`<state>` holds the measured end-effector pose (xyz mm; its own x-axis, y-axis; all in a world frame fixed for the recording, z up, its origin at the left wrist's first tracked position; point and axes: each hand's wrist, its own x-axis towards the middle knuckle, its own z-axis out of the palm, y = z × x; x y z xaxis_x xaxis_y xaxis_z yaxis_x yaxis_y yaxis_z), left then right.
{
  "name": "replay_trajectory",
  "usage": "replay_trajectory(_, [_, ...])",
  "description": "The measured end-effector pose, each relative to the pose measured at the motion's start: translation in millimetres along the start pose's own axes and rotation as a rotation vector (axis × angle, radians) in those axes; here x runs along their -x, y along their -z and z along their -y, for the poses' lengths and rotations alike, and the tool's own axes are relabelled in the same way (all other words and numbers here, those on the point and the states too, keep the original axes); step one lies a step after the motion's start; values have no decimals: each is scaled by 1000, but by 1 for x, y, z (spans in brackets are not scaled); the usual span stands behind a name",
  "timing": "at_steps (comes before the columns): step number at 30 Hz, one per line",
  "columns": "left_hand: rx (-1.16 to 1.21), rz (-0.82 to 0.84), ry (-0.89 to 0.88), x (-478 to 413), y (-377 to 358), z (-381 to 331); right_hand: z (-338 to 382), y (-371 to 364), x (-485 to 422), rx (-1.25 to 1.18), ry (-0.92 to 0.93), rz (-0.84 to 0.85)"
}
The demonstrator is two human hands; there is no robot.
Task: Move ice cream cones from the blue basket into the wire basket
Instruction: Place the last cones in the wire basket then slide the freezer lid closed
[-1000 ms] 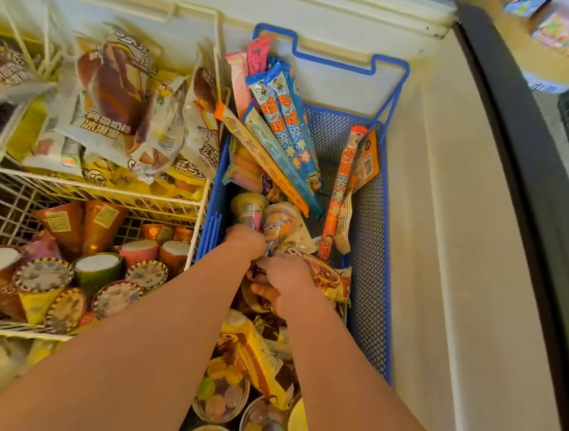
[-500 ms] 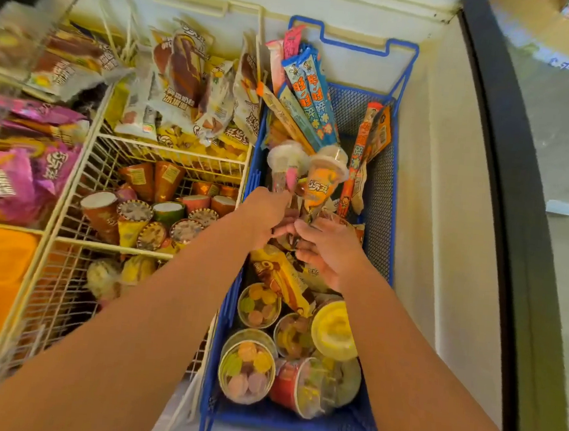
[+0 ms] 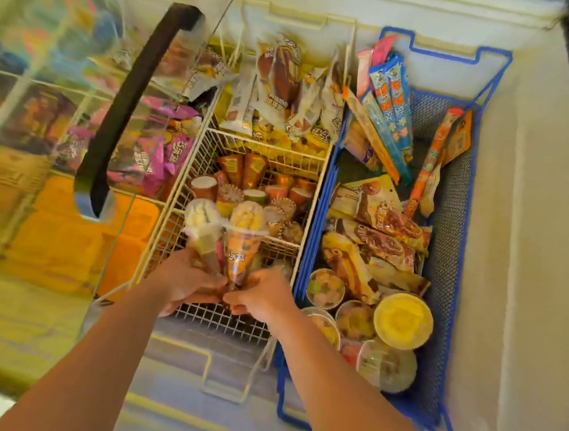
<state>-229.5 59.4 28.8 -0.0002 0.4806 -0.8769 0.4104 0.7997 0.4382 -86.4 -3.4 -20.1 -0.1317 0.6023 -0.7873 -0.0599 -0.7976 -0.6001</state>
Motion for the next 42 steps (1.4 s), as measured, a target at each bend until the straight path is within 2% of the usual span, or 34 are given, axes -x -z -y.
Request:
replay_trajectory(6, [-270,-40,176,-20,-6,27,-33,-11,-19,201,-264,0])
replay_trajectory(14, [-500,-49,298,-58,-15,39,-50,-32,-53,43,-542,40])
replay_trajectory(17, [-609,-48,315,-72,-18,41,-61,-40,-61,120,-515,-40])
replay_trajectory(22, [-788,-20,274,-79,-26,47,-70,-43,-62,103,-492,-111])
replay_trajectory(30, [-809,87,118,-63,-29,44,-40,-35,-45,88,-409,-321])
replay_trajectory(34, [-1001,6,-20,-36,-28,21,-21,-32,-25,322,-305,-460])
replay_trajectory(38, [-1173,-59,-184,-1,-31,-24,8,-31,-6,474,-221,-461])
replay_trajectory(42, [-1146,-172,-320,34,-29,-74,54,-31,14,466,-40,-486])
